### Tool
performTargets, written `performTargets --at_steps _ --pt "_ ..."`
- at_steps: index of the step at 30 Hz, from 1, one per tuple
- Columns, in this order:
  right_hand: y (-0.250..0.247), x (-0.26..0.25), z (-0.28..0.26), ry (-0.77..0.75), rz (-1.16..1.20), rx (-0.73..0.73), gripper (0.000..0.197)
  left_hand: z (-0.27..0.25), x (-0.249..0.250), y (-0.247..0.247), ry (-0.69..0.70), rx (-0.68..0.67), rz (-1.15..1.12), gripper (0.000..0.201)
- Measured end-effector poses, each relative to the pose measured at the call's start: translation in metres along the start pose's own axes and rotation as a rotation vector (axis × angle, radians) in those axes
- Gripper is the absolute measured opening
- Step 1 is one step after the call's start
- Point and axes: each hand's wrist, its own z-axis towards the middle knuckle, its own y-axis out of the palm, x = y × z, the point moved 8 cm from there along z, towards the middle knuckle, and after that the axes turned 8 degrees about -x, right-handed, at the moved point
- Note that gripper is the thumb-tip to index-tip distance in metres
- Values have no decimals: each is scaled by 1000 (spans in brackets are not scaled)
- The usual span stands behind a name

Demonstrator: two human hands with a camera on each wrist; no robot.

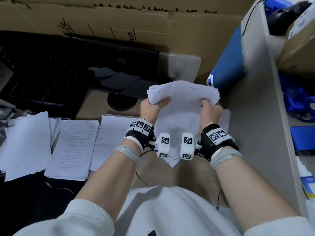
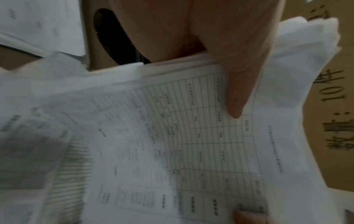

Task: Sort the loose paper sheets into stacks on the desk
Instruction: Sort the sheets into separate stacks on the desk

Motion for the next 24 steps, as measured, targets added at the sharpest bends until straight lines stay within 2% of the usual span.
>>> performTargets --at_steps 2,5,6,7,10,13,16,18,21,23,24 --pt "-6 22 -1 55 -66 -23 23 -3 -28 -2 -67 -19 82 30" --pt "-20 69 -3 202 -199 -53 26 -13 -68 7 -156 -129 316 54" --pt "-24 78 -4 234 -214 -38 28 -17 -73 8 -183 -134 317 58" --pt "-27 84 -6 243 -213 -28 26 -18 -75 8 -206 -113 286 55" --pt "-26 87 -4 237 -199 -50 14 -13 -77 5 -253 -75 215 26" --pt "-12 78 -8 194 -193 -116 15 -10 -69 -11 -223 -27 65 27" --pt "12 77 -21 210 -249 -296 17 -11 -62 -34 -198 38 -129 24" --pt "29 85 -30 260 -313 -397 35 -12 -56 -50 -195 44 -203 18" --pt "44 96 -39 310 -319 -404 79 -14 -57 -73 -203 -34 -167 20" --pt "53 96 -46 301 -293 -401 88 -18 -68 -88 -254 -113 -82 31" --pt "60 93 -51 296 -279 -412 83 -20 -75 -95 -275 -147 -44 35"
